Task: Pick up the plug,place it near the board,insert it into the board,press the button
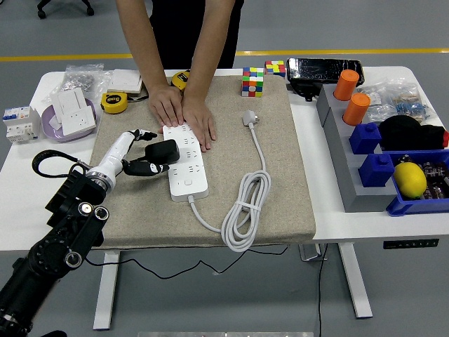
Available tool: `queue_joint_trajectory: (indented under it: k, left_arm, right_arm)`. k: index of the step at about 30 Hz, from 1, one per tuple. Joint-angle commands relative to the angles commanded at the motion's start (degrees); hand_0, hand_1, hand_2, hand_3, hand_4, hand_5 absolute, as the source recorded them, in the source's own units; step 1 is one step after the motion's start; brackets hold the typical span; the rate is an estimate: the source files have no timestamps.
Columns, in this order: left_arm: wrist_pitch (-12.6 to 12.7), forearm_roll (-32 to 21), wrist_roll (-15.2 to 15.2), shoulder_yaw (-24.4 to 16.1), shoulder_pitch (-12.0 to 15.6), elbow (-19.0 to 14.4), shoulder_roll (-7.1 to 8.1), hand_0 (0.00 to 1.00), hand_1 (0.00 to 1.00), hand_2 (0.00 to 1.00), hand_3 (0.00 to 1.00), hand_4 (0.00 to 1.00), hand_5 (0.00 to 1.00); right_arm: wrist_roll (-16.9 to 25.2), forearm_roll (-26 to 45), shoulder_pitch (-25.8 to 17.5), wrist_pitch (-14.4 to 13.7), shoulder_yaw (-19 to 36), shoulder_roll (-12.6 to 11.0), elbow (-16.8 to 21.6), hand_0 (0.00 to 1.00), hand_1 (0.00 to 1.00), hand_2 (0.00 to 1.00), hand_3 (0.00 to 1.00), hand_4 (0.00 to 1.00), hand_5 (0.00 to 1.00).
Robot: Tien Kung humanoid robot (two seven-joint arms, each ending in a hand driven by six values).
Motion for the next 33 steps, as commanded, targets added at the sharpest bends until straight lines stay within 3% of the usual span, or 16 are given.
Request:
queue_joint_trajectory:
  k: [2, 3, 20, 21, 26, 27, 32, 33]
  left_arm:
    - [0.15, 0.08, -0.07, -0.09, -0.10, 0.08, 0.00, 0.908, 0.904, 0.789, 0.713, 0.998, 0.118]
    - [0.18, 0.13, -0.08, -0.09, -0.13, 0.08, 0.00, 0.902, 0.896, 0.760, 0.601, 0.998, 0.121]
    - [0.62, 0.42, -0.27, 0.75, -0.22, 0.91, 0.00, 0.896, 0.890, 0.739, 0.552, 0.998, 0.112]
    - [0.61, 0.48, -0.28, 0.73, -0.24, 0.96, 0.00, 0.894, 0.875, 0.710, 0.515, 0.953, 0.120]
    - [0.68, 1.21, -0.18, 0.92, -0.27, 1.16, 0.00, 0.894, 0.875, 0.710, 0.515, 0.953, 0.120]
    - [0.74, 1.24, -0.19, 0.96, -0.29, 1.24, 0.00, 0.892, 0.863, 0.639, 0.486, 0.856, 0.137]
    - [1.14, 1.43, -0.19, 1.17, -0.38, 1.56, 0.00, 0.892, 0.863, 0.639, 0.486, 0.856, 0.137]
    - [1.12, 1.52, -0.18, 1.17, -0.42, 1.62, 0.00, 0.884, 0.857, 0.606, 0.462, 0.708, 0.120]
  right_arm:
    - [-0.03, -0.07, 0.00, 0.01, 0.02, -0.03, 0.00, 0.826, 0.755, 0.754, 0.781, 0.998, 0.815]
    - [-0.04, -0.06, 0.01, 0.01, -0.01, -0.04, 0.00, 0.825, 0.754, 0.754, 0.780, 0.998, 0.815]
    - [-0.14, -0.04, -0.01, -0.01, -0.44, -0.28, 0.00, 0.826, 0.754, 0.753, 0.780, 0.998, 0.815]
    - [-0.14, -0.06, -0.01, -0.01, -0.46, -0.29, 0.00, 0.826, 0.754, 0.752, 0.780, 0.998, 0.814]
    - [-0.13, 0.06, 0.02, -0.01, -0.65, -0.27, 0.00, 0.826, 0.754, 0.752, 0.780, 0.998, 0.814]
    - [-0.14, 0.04, 0.02, -0.01, -0.64, -0.28, 0.00, 0.826, 0.753, 0.753, 0.779, 0.998, 0.815]
    - [-0.17, -0.01, 0.00, 0.01, -0.65, -0.31, 0.00, 0.826, 0.753, 0.753, 0.779, 0.998, 0.815]
    - [-0.17, -0.02, 0.00, 0.01, -0.66, -0.31, 0.00, 0.826, 0.754, 0.752, 0.779, 0.998, 0.815]
